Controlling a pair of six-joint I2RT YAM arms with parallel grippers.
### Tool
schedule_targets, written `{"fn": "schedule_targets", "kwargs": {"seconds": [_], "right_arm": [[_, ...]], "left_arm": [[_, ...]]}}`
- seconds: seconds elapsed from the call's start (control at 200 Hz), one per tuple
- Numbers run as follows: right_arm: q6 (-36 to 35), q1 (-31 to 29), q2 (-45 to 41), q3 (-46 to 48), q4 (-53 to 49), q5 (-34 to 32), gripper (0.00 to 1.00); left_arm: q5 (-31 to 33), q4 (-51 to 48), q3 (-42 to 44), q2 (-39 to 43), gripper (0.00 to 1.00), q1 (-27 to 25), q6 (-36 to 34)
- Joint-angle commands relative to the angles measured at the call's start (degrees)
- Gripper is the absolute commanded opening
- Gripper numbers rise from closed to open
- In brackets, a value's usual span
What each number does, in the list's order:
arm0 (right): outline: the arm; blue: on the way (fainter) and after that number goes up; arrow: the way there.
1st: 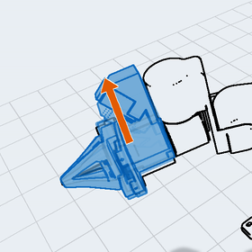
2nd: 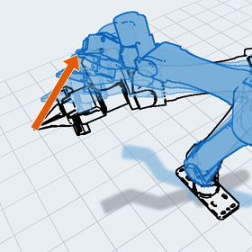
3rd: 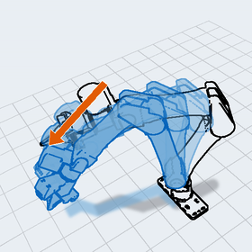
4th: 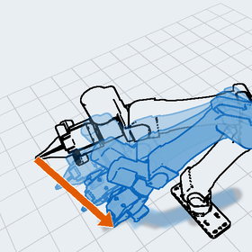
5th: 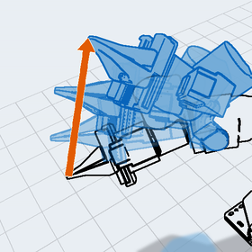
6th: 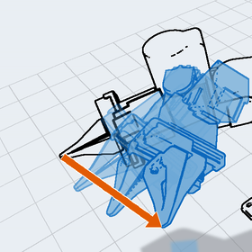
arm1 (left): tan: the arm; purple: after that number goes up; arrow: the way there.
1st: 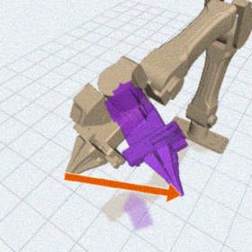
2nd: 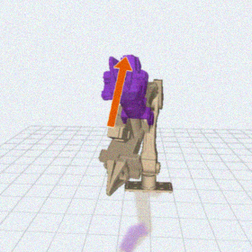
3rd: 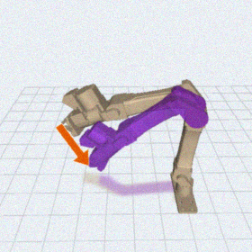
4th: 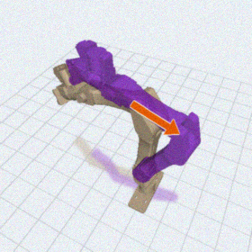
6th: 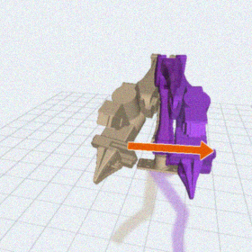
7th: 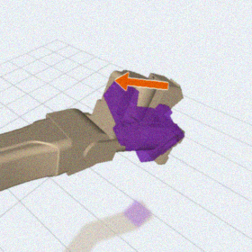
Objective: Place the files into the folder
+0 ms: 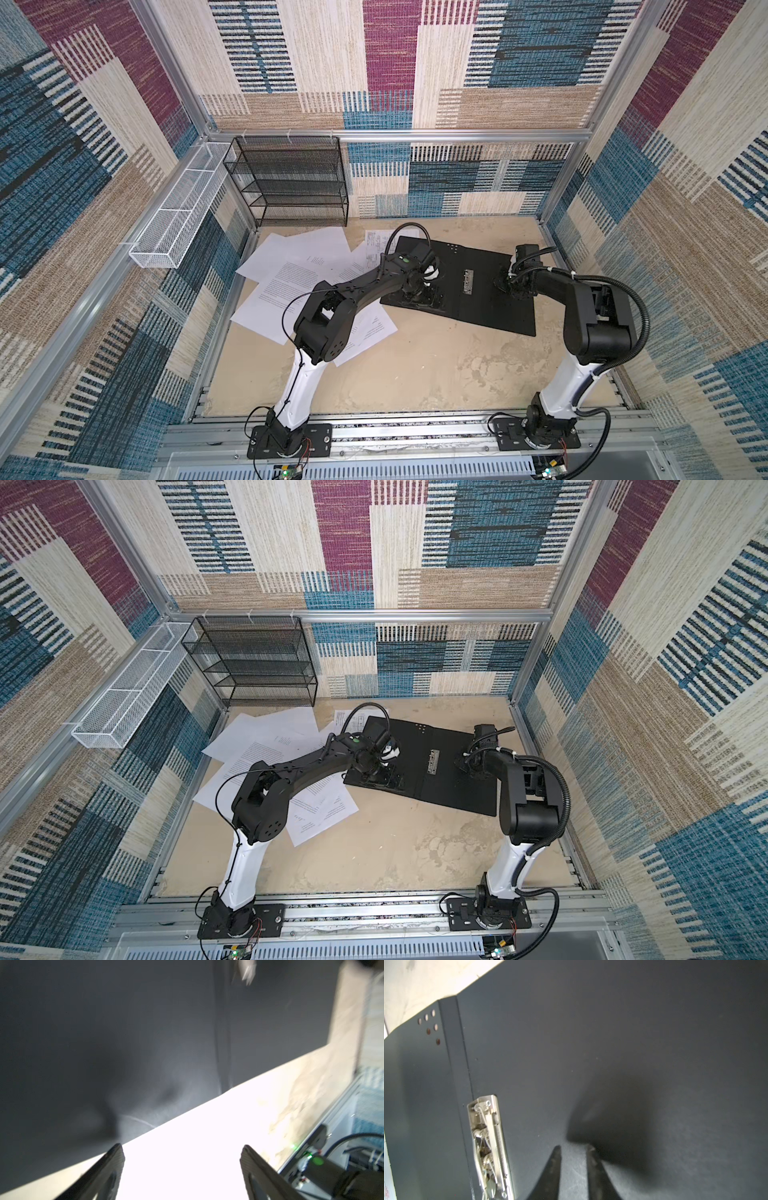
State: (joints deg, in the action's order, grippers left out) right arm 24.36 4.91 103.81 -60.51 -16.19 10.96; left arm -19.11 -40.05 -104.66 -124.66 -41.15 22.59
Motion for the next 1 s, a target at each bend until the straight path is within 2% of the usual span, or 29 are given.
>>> {"fn": "schedule_targets", "kwargs": {"seconds": [0.0, 0.08, 0.13, 0.22, 0.336, 0.536, 0.706, 0.876, 0.992], "right_arm": [[-1.0, -0.1, -1.0, 0.7, -0.3, 0.6, 0.58], [-0.9, 0.0, -1.4, 1.4, -0.5, 0.5, 0.79], [-0.8, -0.1, -1.7, 1.6, -0.9, 0.0, 0.87], [-0.8, -0.1, -2.4, 1.7, -1.7, -0.8, 0.95], [-0.4, 0.0, -3.7, 1.6, -2.8, -3.1, 1.0], [0.6, 0.0, -2.0, 1.4, -3.5, -8.0, 1.0], [1.3, 0.8, 0.5, 0.5, -1.7, -6.2, 1.0], [0.8, 2.6, 2.3, -1.2, -1.8, -5.4, 1.0], [0.6, 4.3, 3.0, -1.9, -1.6, -5.5, 1.0]], "left_arm": [[7.1, 3.1, -4.1, -1.2, 0.97, 1.0, 0.6], [13.6, 1.7, -10.7, -5.8, 0.99, 1.3, -2.4], [16.9, -2.2, -17.8, -10.9, 0.99, 1.6, -4.1], [19.8, -6.5, -28.6, -18.4, 0.99, 2.0, -6.2], [22.1, -6.6, -31.8, -22.0, 0.99, 2.3, -8.1], [21.8, -6.5, -23.7, -19.9, 1.0, 1.8, -8.6], [21.3, -5.8, -13.6, -16.4, 0.99, -0.8, -7.7], [17.9, -0.6, 0.7, -10.3, 0.98, -3.5, -3.7], [16.0, 0.4, 5.4, -8.9, 0.98, -6.1, -1.9]]}}
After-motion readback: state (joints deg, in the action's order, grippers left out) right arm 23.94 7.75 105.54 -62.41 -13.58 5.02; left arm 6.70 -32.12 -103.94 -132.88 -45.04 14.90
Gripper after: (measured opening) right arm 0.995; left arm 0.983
